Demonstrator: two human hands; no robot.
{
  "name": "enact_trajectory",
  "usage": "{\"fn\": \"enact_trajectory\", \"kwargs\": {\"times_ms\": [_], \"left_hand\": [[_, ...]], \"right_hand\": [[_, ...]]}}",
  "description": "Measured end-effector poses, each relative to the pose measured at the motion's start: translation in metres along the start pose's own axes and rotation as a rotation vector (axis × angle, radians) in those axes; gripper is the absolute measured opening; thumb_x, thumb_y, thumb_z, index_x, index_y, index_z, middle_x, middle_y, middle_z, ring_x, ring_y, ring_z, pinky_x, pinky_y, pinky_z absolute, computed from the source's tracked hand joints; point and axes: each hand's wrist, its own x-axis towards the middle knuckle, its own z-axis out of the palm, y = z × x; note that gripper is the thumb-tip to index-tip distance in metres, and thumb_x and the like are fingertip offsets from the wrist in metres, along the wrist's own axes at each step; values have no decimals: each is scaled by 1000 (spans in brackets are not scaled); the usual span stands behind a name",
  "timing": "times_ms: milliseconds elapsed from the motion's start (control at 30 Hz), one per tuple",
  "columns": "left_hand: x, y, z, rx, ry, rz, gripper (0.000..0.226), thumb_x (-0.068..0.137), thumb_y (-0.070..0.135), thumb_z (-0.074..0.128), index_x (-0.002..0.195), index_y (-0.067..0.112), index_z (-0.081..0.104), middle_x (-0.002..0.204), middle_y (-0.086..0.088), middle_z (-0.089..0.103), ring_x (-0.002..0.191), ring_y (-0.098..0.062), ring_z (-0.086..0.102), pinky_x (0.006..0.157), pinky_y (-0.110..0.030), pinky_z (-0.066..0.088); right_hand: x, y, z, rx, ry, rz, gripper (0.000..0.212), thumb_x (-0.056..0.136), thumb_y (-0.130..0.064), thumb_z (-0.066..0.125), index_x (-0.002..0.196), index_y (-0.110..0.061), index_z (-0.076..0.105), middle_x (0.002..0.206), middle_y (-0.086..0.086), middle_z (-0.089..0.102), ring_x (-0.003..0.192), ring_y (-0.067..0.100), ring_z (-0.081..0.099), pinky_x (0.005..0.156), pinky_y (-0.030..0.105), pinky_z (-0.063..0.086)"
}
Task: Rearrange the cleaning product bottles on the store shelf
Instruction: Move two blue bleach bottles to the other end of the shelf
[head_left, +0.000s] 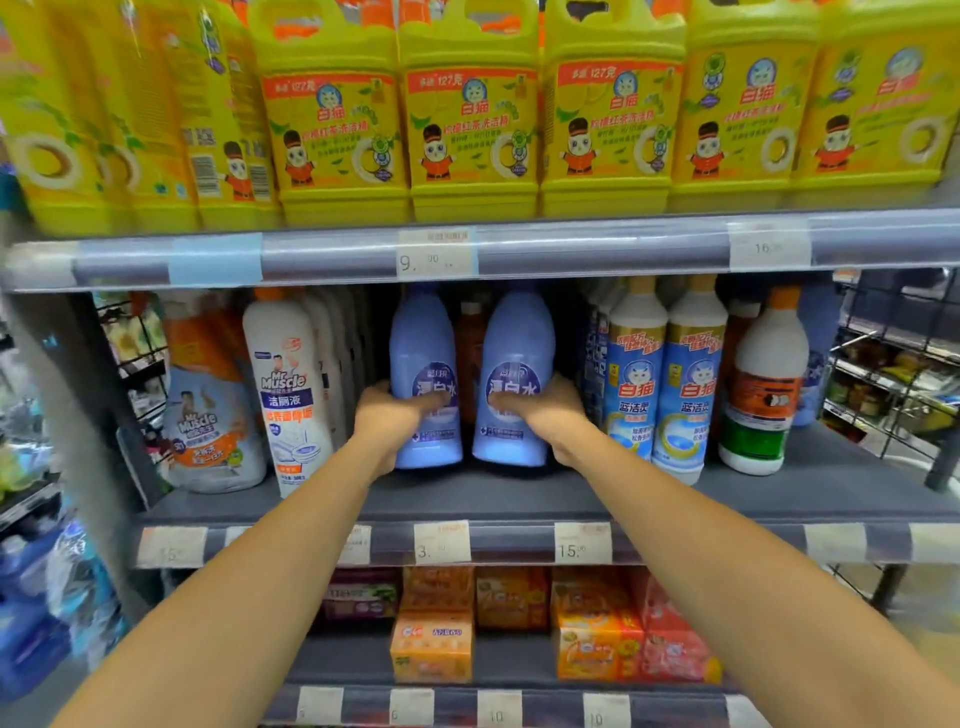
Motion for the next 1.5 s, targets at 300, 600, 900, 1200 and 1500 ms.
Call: {"fn": "enact_trajectory", "kwargs": {"times_ms": [300, 600, 900, 1200, 1500], "left_hand": [[-79, 25, -33, -55, -237, -163, 21, 69, 15, 81, 83, 4, 70, 72, -15, 76, 58, -26, 73, 45, -32, 54], [-146, 9, -5, -108, -370, -129, 30, 65, 19, 82, 91, 10, 70, 80, -11, 77, 67, -28, 74, 52, -34, 56], [-221, 7, 69, -148, -425, -161, 32, 64, 19, 84, 90, 6, 69, 80, -14, 76, 66, -30, 73, 53, -36, 56], [-297, 15, 181, -235, -407, -177, 46, 39, 29, 84, 78, 8, 73, 82, -21, 75, 66, -34, 72, 55, -41, 58], [-332, 26, 232, -249, -305, -157, 39, 48, 14, 89, 83, 9, 71, 81, -16, 76, 65, -30, 74, 49, -35, 57]], "right_hand": [[-94, -19, -47, 74, -153, 13, 54, 47, -40, 85, 93, -19, 68, 80, 1, 76, 71, 18, 74, 55, 29, 56], [-164, -14, -108, 63, -174, 0, 42, 59, -30, 83, 98, -22, 67, 91, 3, 77, 81, 24, 74, 69, 41, 61], [-187, 10, -216, 24, -131, 9, 40, 49, -38, 83, 85, -28, 68, 85, 1, 76, 75, 22, 74, 65, 40, 60], [-183, 20, -378, 21, -104, 5, 55, 48, -40, 85, 96, -21, 64, 86, 5, 75, 76, 25, 73, 61, 37, 57], [-119, 12, -428, 21, -141, -16, 57, 62, -31, 85, 109, -13, 59, 99, 9, 74, 86, 29, 72, 77, 48, 59]]}}
